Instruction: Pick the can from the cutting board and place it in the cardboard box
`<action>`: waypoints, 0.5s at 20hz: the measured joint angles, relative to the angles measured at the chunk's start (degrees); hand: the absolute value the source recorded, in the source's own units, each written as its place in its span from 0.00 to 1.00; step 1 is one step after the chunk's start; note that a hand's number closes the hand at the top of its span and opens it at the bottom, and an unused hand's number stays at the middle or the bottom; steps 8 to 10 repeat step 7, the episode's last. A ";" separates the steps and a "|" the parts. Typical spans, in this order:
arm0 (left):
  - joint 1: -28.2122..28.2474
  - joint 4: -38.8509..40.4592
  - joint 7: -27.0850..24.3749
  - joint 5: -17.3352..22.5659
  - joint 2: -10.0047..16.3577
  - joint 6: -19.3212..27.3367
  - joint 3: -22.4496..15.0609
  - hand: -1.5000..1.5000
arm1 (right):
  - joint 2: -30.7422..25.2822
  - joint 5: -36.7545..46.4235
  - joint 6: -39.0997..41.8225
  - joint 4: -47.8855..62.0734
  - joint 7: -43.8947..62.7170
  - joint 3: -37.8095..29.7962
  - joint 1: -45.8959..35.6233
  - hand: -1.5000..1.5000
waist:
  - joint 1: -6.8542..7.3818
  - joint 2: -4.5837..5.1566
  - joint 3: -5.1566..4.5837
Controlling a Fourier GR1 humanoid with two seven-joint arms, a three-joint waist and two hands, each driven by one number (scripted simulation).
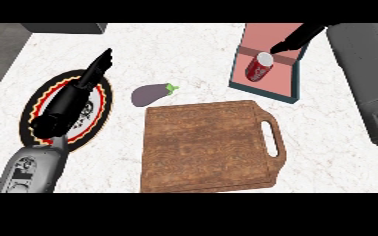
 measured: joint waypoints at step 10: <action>0.31 0.09 -1.05 -0.29 -0.17 -0.13 -0.10 0.50 | -3.68 -11.35 -0.43 7.12 6.10 -12.97 -1.76 0.00 | 0.81 0.39 -0.05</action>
